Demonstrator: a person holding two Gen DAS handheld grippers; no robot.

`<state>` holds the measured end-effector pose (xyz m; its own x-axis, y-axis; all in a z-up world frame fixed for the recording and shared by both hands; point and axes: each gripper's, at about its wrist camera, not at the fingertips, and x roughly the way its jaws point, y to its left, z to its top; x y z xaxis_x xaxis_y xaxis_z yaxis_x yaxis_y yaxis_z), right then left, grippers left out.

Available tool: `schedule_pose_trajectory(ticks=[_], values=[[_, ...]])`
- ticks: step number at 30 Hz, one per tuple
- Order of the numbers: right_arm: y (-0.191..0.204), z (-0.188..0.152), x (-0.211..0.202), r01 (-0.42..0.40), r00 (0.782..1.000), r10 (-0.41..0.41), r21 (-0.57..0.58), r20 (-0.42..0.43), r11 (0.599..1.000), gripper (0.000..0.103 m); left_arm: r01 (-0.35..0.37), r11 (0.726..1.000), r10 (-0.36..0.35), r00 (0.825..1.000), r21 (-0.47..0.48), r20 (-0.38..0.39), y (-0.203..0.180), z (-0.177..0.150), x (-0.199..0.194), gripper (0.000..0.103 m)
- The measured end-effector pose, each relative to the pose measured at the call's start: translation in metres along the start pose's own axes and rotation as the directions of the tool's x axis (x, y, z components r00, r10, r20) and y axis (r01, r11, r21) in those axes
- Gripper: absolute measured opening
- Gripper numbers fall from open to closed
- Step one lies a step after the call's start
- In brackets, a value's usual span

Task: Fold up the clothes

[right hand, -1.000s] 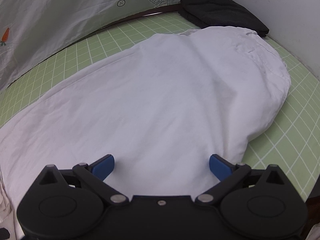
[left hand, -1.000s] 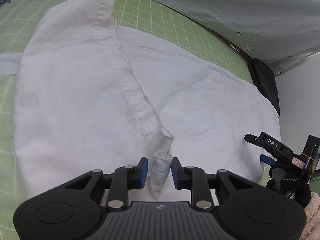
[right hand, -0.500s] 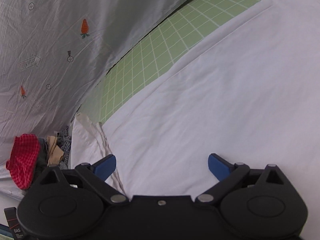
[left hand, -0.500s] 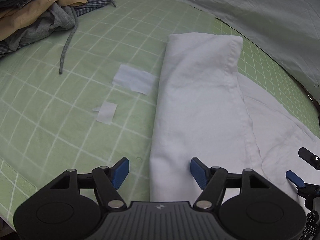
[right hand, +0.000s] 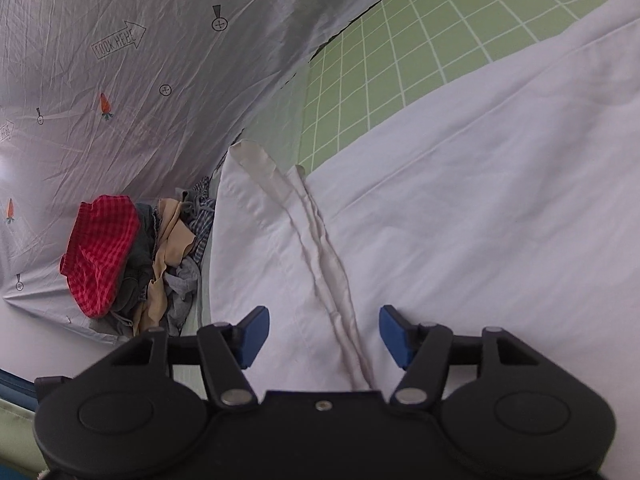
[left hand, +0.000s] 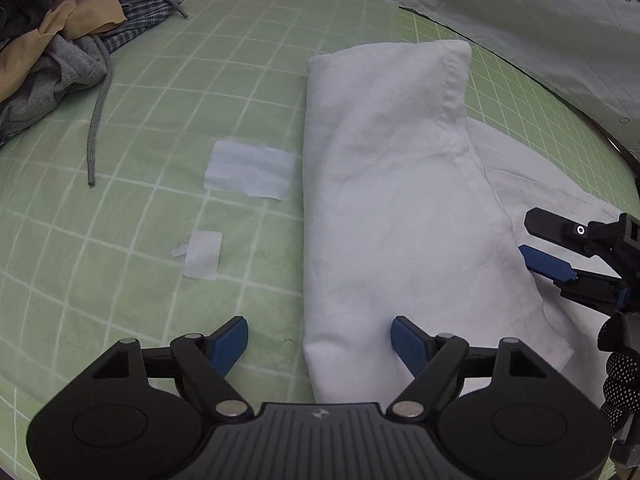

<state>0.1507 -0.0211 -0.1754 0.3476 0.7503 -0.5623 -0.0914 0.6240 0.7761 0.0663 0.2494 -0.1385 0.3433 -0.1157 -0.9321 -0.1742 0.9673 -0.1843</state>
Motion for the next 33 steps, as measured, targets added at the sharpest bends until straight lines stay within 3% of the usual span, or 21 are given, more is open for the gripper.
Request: schedule_pose_trajectory(ticks=[8,10,12,15,20,22,26,30,33], values=[[0.025,0.006,0.026,0.023,0.999,-0.027,-0.134,-0.033,0.991,0.059,0.013,0.998,-0.013,1.000,0.056,0.000,-0.004,0.005,0.004,0.086],[0.018,0.005,0.020,0.033,0.999,-0.037,-0.099,-0.031,0.995,0.039,0.017,0.998,-0.017,1.000,0.055,0.002,-0.004,0.005,0.004,0.087],[0.011,0.002,0.014,0.055,0.998,-0.057,-0.073,-0.027,0.996,0.027,0.019,0.998,-0.019,1.000,0.054,0.003,-0.004,0.005,0.003,0.087],[0.004,-0.006,0.003,0.075,0.997,-0.076,-0.043,-0.007,0.996,0.024,0.023,0.998,-0.023,1.000,0.055,0.007,-0.003,0.004,0.003,0.087],[-0.001,-0.012,0.005,0.042,0.999,-0.042,0.014,-0.009,0.999,0.026,0.010,0.998,-0.011,1.000,0.063,0.012,-0.005,0.004,0.004,0.088],[0.004,-0.011,0.005,0.061,0.998,-0.061,-0.024,-0.018,0.998,0.022,0.001,0.997,-0.002,1.000,0.073,0.014,-0.007,0.004,0.005,0.088],[0.024,-0.017,-0.004,0.116,0.993,-0.111,-0.143,0.040,0.983,0.008,-0.005,0.997,0.003,1.000,0.075,0.018,-0.009,0.003,0.005,0.088],[0.041,-0.028,-0.036,0.116,0.987,-0.091,-0.192,0.132,0.975,0.006,0.039,0.996,-0.041,0.999,0.075,0.024,-0.012,-0.003,0.001,0.088],[0.044,-0.038,-0.070,0.132,0.974,-0.098,-0.159,0.205,0.978,0.004,0.080,0.989,-0.087,0.995,0.126,0.049,-0.025,-0.008,-0.007,0.088]])
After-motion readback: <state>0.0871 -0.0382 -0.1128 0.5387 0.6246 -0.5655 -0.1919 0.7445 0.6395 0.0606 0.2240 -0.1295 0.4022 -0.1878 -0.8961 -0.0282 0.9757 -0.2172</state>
